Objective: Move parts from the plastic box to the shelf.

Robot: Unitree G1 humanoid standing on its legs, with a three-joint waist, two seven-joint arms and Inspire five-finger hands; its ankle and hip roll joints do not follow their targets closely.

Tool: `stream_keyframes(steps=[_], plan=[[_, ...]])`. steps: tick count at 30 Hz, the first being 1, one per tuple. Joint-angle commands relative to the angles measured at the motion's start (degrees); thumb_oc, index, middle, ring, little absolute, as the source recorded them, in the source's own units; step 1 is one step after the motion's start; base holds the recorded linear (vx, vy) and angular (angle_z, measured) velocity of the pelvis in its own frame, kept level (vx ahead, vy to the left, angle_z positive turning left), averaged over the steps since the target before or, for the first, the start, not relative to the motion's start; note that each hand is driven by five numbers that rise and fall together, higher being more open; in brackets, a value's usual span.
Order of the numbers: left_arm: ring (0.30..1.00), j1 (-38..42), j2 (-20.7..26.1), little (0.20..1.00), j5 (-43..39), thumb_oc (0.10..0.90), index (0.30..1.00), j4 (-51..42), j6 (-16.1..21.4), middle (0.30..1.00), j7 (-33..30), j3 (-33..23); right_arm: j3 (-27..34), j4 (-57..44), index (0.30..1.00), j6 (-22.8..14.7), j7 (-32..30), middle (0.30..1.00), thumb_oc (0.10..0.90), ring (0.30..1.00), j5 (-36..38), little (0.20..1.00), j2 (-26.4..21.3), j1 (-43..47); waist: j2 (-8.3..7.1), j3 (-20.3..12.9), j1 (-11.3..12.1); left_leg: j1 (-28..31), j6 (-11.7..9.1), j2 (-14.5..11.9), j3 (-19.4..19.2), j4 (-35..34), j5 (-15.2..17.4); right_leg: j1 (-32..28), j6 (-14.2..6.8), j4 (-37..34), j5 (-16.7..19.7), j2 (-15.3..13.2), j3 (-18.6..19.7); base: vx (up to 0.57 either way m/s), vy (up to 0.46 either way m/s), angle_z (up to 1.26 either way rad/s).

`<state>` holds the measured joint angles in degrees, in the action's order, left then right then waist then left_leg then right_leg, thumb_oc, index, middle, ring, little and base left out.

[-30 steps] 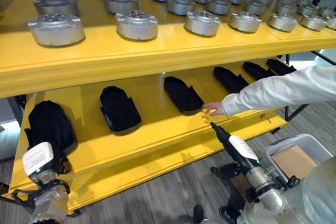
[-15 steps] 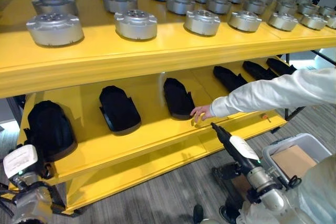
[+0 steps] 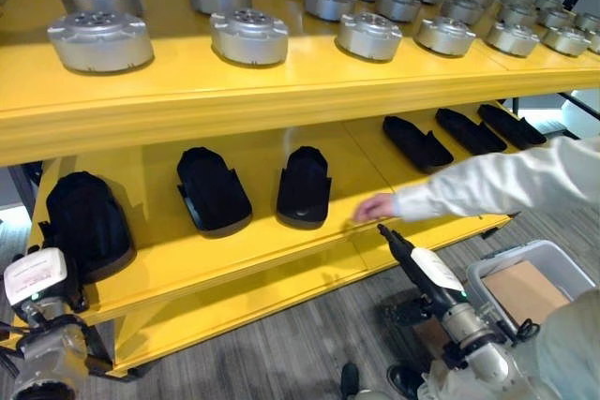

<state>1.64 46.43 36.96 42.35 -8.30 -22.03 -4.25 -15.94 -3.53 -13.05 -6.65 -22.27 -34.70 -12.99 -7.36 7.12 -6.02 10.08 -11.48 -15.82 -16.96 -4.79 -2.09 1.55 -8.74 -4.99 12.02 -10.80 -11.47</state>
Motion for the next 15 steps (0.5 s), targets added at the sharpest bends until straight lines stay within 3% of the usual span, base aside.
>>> stream_keyframes(steps=[1,10,15], plan=[[1.000,7.4,10.1,1.000,4.7,0.900,1.000,2.8,0.0,1.000,-1.3,1.4,6.1,-6.5,1.000,-4.6,-4.3,1.000,0.900,1.000,2.3,1.000,-2.0,5.9,-1.07,2.5,0.3,3.5,3.5,1.8,-0.8,-0.2,3.8,-4.9,-5.3,4.6,-4.9,-6.0,-1.6,0.00,0.000,0.00],[1.000,8.6,15.2,1.000,10.5,0.900,1.000,2.6,2.4,1.000,1.6,6.3,5.9,-6.5,1.000,-5.0,-4.7,1.000,0.900,1.000,2.2,1.000,-2.6,6.4,-0.72,3.4,0.1,3.3,3.5,1.9,-0.9,-0.2,3.6,-4.6,-5.4,4.7,-4.8,-6.1,-1.5,0.00,0.000,0.00],[1.000,8.5,15.7,1.000,11.4,0.900,1.000,0.3,2.9,1.000,2.9,7.0,6.1,-6.7,1.000,-5.1,-4.7,1.000,0.900,1.000,1.9,1.000,-2.6,6.1,-0.83,3.5,0.3,3.2,3.6,2.0,-0.7,-0.2,3.7,-4.6,-5.4,4.6,-4.7,-6.2,-1.5,0.00,0.000,0.00]])
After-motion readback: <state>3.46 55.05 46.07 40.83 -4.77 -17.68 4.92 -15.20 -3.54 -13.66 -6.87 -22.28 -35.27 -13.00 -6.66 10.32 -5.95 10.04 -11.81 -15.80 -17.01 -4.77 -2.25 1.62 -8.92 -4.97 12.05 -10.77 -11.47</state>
